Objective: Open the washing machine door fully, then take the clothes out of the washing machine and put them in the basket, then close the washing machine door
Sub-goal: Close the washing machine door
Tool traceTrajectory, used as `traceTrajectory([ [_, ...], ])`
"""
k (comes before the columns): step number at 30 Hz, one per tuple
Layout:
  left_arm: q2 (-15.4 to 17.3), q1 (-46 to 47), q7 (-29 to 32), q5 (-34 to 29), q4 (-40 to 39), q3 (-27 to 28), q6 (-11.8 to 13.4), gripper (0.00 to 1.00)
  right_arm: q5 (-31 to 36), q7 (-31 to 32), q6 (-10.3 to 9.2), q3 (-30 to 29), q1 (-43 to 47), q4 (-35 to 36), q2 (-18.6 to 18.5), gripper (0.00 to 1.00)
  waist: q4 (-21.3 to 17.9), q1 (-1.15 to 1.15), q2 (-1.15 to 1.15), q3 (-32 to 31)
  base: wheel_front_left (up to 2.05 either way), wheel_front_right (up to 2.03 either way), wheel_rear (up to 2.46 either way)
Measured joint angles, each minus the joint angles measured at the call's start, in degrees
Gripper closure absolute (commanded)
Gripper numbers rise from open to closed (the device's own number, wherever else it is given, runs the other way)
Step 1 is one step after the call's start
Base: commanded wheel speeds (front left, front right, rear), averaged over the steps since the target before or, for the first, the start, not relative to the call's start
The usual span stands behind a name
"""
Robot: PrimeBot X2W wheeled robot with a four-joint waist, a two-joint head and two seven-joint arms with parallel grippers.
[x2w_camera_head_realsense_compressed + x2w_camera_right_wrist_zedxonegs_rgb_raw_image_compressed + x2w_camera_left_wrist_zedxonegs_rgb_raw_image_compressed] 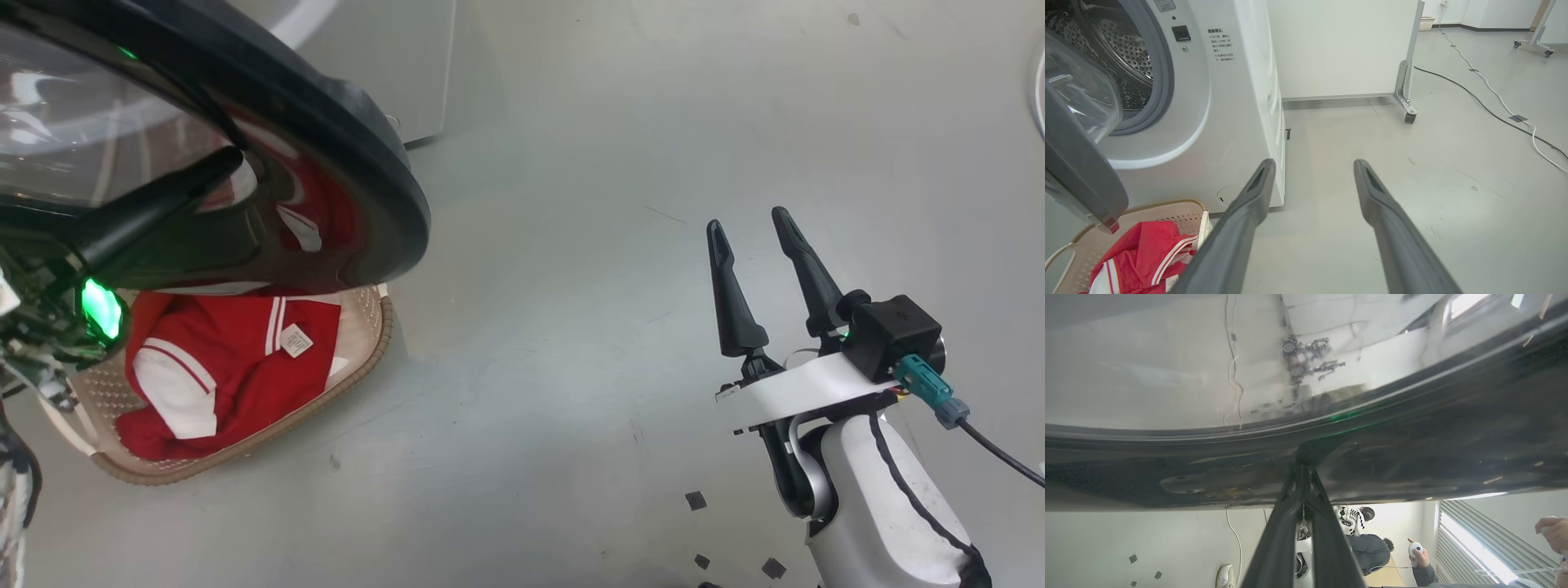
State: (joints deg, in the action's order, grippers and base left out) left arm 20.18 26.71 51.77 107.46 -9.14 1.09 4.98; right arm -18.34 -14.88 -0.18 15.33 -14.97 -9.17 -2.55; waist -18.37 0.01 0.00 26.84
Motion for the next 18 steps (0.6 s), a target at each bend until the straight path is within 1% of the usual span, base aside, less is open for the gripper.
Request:
traceTrajectory([
  [4,-0.33,2.86,-1.49,-1.87,3.36,-0.18,0.54,1.00,-0.30,0.00,-0.13,0.64,-0.32,-0.03,0.01,0.00,-0.98,0.00,0.00,0.25,0.00,0.00,0.00],
  [5,-0.46,3.78,-1.52,-2.16,4.14,-0.47,0.73,1.00,-0.30,0.00,-0.55,0.60,-0.34,-0.03,0.02,0.00,-1.15,0.00,0.00,0.28,0.00,0.00,0.00],
  [9,-1.37,7.31,-2.79,-2.76,7.21,-1.47,0.81,1.00,-0.30,0.00,-0.68,0.79,-0.46,-0.03,0.00,0.00,-1.41,0.00,0.00,0.41,0.00,0.00,0.00],
  [10,-1.55,8.01,-3.30,-2.78,7.98,-1.48,0.90,1.00,-0.30,0.00,-1.08,0.90,-0.53,-0.02,0.00,0.00,-1.46,0.00,0.00,0.42,0.00,0.00,0.00],
  [18,-3.21,13.49,-7.94,-3.64,14.38,0.37,1.27,1.00,-0.74,0.00,-1.33,2.65,-1.47,-0.31,0.02,0.00,-2.28,0.00,0.00,0.31,0.00,0.00,0.00],
])
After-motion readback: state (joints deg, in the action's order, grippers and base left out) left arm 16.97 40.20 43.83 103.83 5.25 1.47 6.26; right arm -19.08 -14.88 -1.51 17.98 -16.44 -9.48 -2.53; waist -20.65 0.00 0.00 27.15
